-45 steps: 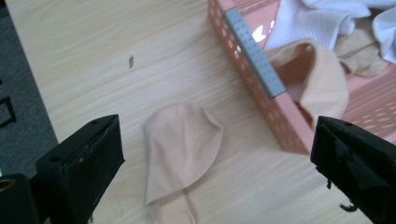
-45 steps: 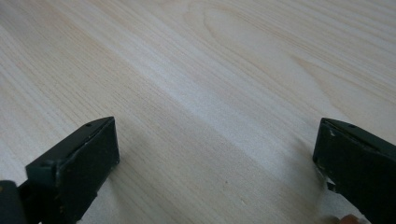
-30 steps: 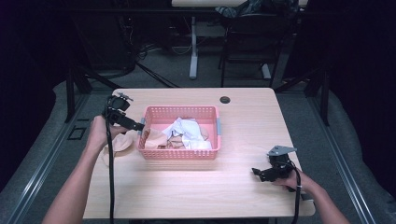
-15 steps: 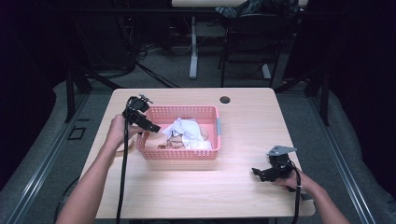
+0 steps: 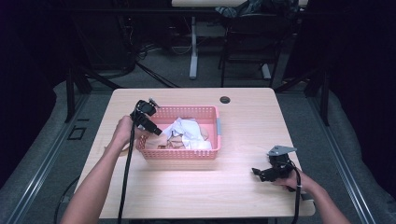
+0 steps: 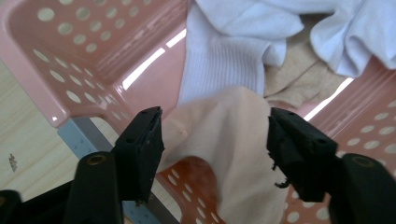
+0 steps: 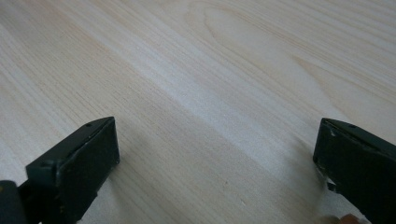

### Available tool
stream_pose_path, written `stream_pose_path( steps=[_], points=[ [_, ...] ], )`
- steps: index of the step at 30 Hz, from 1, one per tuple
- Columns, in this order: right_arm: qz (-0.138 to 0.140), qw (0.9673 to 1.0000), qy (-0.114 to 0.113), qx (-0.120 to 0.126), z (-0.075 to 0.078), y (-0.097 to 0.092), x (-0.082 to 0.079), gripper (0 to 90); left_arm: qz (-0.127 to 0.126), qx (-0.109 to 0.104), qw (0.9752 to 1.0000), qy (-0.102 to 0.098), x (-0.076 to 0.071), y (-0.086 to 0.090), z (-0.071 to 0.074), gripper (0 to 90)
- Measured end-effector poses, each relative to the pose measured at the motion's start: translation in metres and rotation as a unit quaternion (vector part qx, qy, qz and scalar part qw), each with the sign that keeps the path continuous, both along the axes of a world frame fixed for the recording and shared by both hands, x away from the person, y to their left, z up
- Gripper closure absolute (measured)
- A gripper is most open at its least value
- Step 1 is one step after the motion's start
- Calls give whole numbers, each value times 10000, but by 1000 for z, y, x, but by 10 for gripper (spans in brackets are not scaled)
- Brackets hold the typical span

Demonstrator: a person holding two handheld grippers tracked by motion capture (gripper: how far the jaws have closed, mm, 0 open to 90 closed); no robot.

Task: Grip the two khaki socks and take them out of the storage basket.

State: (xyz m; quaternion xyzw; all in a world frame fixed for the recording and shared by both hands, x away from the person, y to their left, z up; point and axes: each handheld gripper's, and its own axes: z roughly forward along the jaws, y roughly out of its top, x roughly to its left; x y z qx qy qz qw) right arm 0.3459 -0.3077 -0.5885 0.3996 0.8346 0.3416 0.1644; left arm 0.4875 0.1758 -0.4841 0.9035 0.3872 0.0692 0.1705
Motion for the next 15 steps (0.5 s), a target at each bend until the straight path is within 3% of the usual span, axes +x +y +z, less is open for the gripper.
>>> stream_pose_path(
  steps=[2,4,5,6,8,11,15],
  points=[
    [-1,10000,-1,3,0,0,0,0,7,37,10000,14,0,0,-2,410],
    [1,10000,-1,-3,0,0,0,0,-29,36,10000,70,-2,1,-5,565],
    [-2,10000,-2,-3,0,0,0,0,-65,32,10000,52,-2,1,-6,565],
    [-17,10000,-9,0,0,0,0,0,-156,2,9998,117,-4,1,-7,714],
    [-18,10000,-10,3,0,0,0,0,-147,-9,9998,115,-5,1,-7,802],
    [-19,10000,-9,4,0,0,0,0,-119,-61,9998,164,-6,2,-6,846],
    [-17,10000,-8,5,0,0,0,0,-116,-117,9998,77,-12,2,3,855]
  ],
)
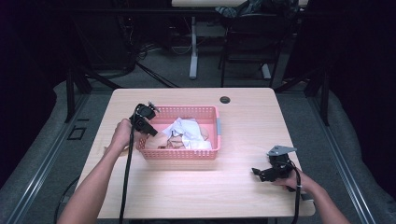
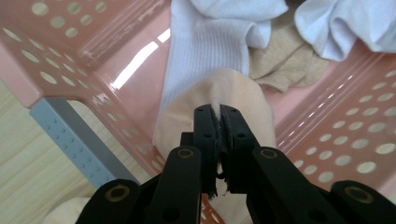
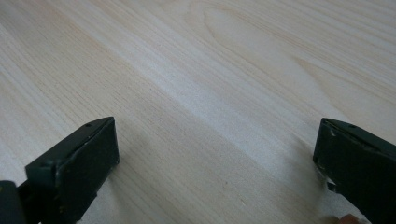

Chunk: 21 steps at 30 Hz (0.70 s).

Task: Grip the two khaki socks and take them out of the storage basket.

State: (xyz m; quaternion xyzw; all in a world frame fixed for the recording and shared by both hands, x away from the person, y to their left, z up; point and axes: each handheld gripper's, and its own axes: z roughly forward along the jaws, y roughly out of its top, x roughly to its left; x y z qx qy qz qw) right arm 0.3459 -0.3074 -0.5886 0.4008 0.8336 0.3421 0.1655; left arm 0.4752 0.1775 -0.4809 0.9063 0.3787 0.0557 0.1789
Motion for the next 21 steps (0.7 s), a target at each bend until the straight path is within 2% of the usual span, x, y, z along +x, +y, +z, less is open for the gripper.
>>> stream_pose_path(
  steps=[1,2,3,4,8,11,17,21],
  points=[
    [3,10000,-3,1,0,0,0,0,0,0,10000,0,0,0,0,856],
    [2,10000,4,0,0,0,0,0,-8,-105,9999,-105,-3,1,8,856],
    [-4,10000,1,15,0,0,0,0,-2,-156,9998,-129,-4,1,12,856],
    [-4,10000,1,15,0,0,0,0,-2,-156,9998,-129,-4,1,12,856],
    [0,10000,-4,17,0,0,0,0,37,-118,9997,-232,-7,2,27,857],
    [-1,10000,-5,17,0,0,0,0,-2,-308,9989,-363,-10,3,43,857],
    [1,10000,-4,20,0,0,0,0,-15,-316,9985,-438,-11,2,55,857],
    [1,10000,-4,19,0,0,0,0,-4,-488,9977,-473,-12,4,64,857]
  ],
)
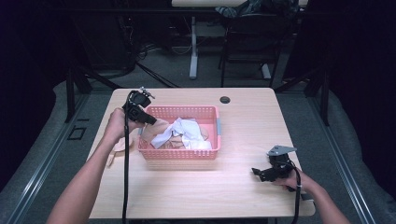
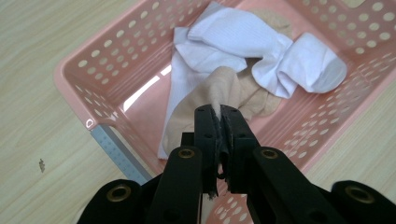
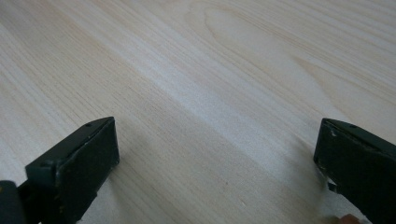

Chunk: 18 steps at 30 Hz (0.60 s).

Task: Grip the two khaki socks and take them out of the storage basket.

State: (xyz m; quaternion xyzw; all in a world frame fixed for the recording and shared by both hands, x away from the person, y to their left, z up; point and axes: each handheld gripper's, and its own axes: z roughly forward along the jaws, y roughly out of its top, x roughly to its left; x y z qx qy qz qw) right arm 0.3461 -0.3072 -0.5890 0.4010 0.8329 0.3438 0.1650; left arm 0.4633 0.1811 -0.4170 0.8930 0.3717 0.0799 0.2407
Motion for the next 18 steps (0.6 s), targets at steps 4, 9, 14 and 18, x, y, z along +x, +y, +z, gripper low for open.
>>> stream_pose_path(
  steps=[4,9,14,18],
  points=[
    [0,10000,-1,-1,0,0,0,0,7,-149,9999,-28,-1,5,4,856],
    [0,10000,0,-1,0,0,0,0,63,-207,9997,-135,-5,12,15,856],
    [-7,10000,-2,-1,0,0,0,0,169,-273,9991,-269,-8,24,31,856],
    [-13,10000,14,-6,0,0,0,0,229,-270,9988,-344,-11,32,39,856]
  ],
)
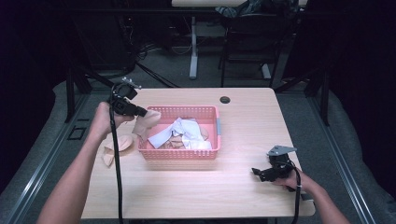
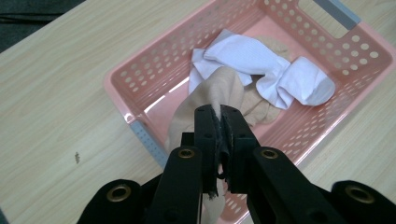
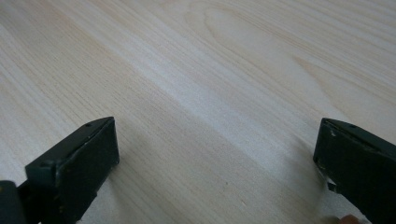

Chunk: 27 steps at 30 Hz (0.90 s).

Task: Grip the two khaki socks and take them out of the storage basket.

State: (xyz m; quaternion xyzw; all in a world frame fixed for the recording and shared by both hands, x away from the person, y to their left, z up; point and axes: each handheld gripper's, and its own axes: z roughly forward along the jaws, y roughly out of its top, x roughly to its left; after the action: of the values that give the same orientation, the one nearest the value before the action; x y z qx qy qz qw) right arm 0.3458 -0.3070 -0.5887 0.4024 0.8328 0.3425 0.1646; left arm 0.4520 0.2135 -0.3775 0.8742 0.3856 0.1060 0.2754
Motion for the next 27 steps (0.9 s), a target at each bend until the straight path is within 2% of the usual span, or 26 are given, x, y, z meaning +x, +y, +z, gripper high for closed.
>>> stream_pose_path(
  steps=[7,9,11,12,16,17,20,22,24,25,27],
  points=[
    [5,10000,-16,5,0,0,0,0,227,-32,9996,-138,-7,22,13,856],
    [6,10000,-6,4,0,0,0,0,353,-56,9992,-199,-10,34,17,856],
    [5,10000,-16,5,0,0,0,0,400,-73,9990,-204,-11,38,18,856],
    [5,10000,-15,5,0,0,0,0,507,-73,9986,-149,-13,47,20,856],
    [12,10000,-13,5,0,0,0,0,621,77,9979,-156,-15,60,29,856],
    [8,10000,-14,7,0,0,0,0,794,152,9966,-159,-18,69,32,856],
    [-12,10000,-21,0,0,0,0,0,907,203,9955,-189,-20,78,33,856],
    [-6,10000,-19,-7,0,0,0,0,1153,291,9928,-172,-20,91,31,856],
    [-10,10000,-21,-9,0,1,0,0,1268,276,9915,-86,-18,99,27,856],
    [-18,10000,-28,24,-1,1,0,0,1343,364,9902,-110,-17,103,25,856],
    [-9,10000,-24,37,-1,1,0,0,1412,326,9894,-123,-17,107,23,856]
  ],
)
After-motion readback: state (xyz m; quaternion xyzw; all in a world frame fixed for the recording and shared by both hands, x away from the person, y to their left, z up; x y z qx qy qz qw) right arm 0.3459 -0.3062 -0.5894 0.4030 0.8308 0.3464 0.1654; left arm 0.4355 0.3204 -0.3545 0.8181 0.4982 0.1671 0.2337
